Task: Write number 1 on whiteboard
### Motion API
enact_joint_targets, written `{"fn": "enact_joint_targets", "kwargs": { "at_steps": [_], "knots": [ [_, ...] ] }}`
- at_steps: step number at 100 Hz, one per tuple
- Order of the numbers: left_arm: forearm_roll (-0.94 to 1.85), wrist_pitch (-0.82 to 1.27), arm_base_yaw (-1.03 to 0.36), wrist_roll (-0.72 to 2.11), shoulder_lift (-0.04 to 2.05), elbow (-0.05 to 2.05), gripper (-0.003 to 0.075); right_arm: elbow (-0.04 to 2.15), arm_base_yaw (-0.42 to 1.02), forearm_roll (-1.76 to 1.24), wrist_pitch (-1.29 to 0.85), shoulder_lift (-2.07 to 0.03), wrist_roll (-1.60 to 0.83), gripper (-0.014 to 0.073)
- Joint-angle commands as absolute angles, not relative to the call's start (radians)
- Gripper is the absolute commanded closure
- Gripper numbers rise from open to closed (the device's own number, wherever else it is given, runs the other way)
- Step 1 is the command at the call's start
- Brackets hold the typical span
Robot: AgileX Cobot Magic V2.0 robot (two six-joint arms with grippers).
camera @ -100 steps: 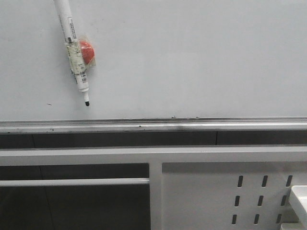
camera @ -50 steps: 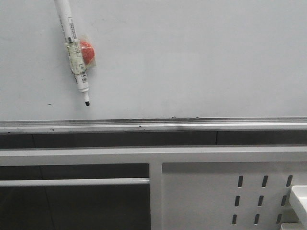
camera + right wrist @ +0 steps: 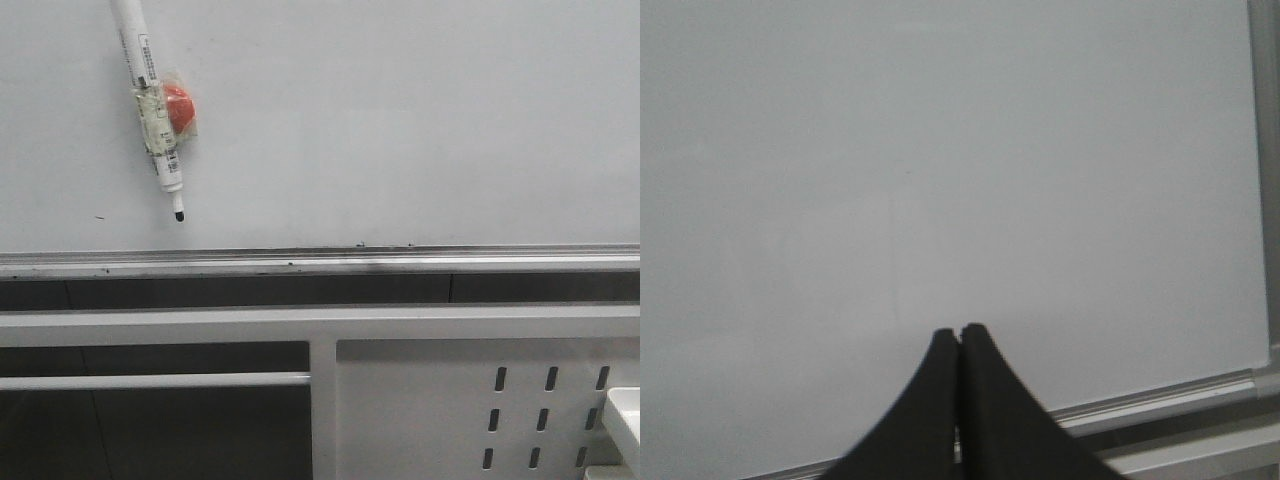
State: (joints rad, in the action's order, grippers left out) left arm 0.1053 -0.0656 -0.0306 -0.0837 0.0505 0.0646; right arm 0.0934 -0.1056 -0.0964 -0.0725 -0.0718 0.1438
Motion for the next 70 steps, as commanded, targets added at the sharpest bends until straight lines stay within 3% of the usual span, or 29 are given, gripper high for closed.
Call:
{"fn": "enact_joint_targets", "kwargs": {
  "at_steps": [1, 20, 41, 70],
  "knots": [
    [0.112, -0.099, -0.029, -0.095, 0.135, 0.176, 0.0740, 0.218, -0.090, -0.093, -0.044, -0.170, 0.151, 0.0654],
    [0.068, -0.119, -0.027, -0.084, 0.323, 0.346, 0.0740, 0.483, -0.053, -0.107, -0.218, -0.412, 0.151, 0.0654],
    [0.061, -0.449, -0.027, -0.087, 0.465, 0.372, 0.0740, 0.601, -0.052, -0.107, 0.016, -0.561, 0.151, 0.0654],
    [0.026, -0.449, -0.027, -0.085, 0.506, 0.372, 0.0740, 0.603, -0.052, -0.107, 0.105, -0.609, 0.151, 0.0654]
  ]
}}
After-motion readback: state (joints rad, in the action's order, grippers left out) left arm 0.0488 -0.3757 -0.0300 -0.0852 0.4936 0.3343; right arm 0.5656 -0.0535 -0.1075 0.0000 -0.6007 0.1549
